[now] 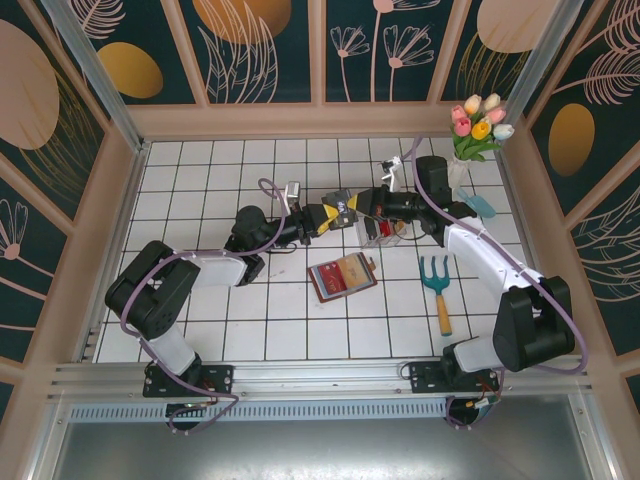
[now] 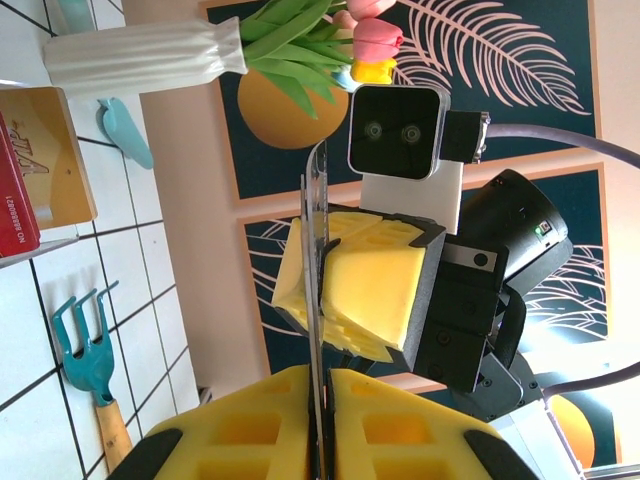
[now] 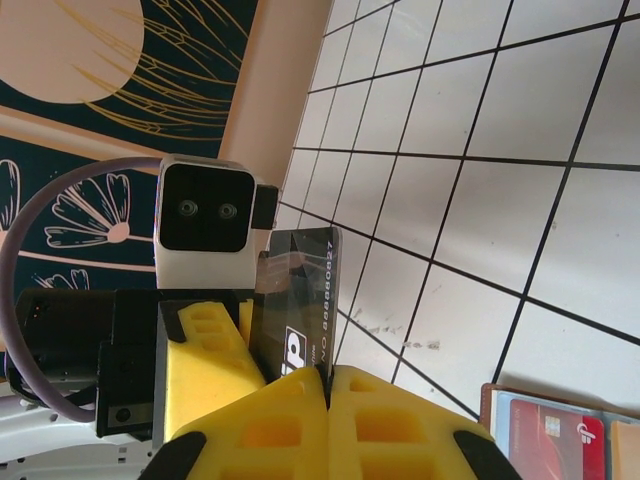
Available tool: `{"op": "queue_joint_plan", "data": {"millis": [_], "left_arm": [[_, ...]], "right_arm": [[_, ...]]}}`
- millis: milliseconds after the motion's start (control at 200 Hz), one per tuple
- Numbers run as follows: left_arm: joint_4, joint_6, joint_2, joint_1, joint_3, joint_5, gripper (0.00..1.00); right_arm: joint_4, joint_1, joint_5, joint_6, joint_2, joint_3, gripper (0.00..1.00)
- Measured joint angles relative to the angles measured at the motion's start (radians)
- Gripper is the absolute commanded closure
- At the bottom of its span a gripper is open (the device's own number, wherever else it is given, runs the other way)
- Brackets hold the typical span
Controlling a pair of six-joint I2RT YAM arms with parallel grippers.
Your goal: Put the credit cards into the card holder
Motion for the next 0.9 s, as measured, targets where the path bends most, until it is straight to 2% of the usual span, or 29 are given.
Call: {"op": "queue_joint_plan", "data": {"millis": [190, 400, 646, 896], "left_arm": [[0.008, 0.0, 0.0, 0.0, -0.01, 0.002, 0.87], [0.004, 0.028, -0.023, 0.0, -0.02, -0.001, 0.94], [-0.345, 0.217, -0.151, -0.002, -0.02, -0.108, 0.99], [-0.452, 0.276, -0.175, -0.002, -0.025, -0.143, 0.98]], "right_arm": [[-0.024, -0.06, 0.075, -0.001, -0.032, 0.0, 0.95], [-0.114, -0.11, 0.234, -0.056, -0.047, 0.0, 0.97], [-0.235, -0.02, 0.506, -0.204, 0.064, 0.056, 0.99], [-0.296, 0.085, 0.724, -0.292, 0.229, 0.117, 0.99]]}}
